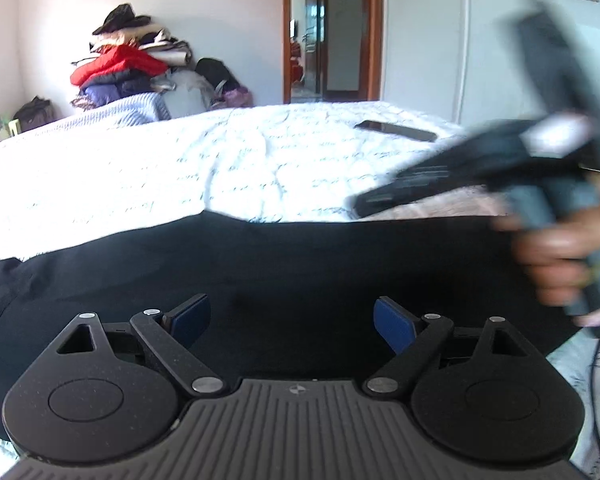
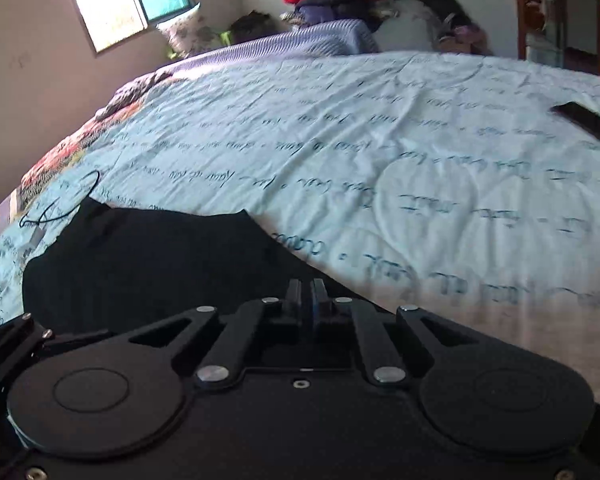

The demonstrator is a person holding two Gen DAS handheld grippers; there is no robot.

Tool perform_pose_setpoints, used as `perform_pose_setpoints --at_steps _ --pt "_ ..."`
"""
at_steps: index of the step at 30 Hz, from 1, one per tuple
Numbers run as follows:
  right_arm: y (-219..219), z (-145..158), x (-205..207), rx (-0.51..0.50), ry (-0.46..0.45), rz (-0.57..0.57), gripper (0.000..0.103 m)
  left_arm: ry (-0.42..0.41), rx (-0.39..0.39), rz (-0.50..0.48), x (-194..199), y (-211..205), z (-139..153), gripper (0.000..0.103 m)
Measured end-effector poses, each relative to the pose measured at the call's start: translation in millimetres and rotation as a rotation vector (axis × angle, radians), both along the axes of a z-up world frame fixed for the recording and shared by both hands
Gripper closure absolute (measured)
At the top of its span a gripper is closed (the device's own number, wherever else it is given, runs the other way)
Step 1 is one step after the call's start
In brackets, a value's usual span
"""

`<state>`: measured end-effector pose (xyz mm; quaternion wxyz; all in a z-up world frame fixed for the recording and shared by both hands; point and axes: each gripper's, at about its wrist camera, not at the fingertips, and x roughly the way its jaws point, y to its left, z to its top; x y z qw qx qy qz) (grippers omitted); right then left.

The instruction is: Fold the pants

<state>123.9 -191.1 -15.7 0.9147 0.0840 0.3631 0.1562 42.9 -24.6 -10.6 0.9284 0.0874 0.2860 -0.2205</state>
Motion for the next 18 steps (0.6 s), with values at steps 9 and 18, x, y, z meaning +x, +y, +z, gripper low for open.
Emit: perform_pose_setpoints --at_steps 9,18 --pt "-149.0 1.2 -121.7 -0.099 0.082 -0.323 0.096 0.014 0.005 -0.117 -1.3 -53.3 -1.0 0.012" --pt "-209.2 2.4 -128.2 -0.008 0.011 -0.462 0.093 -0.004 0.061 -0.147 -9.5 -100.3 -11.7 0.012"
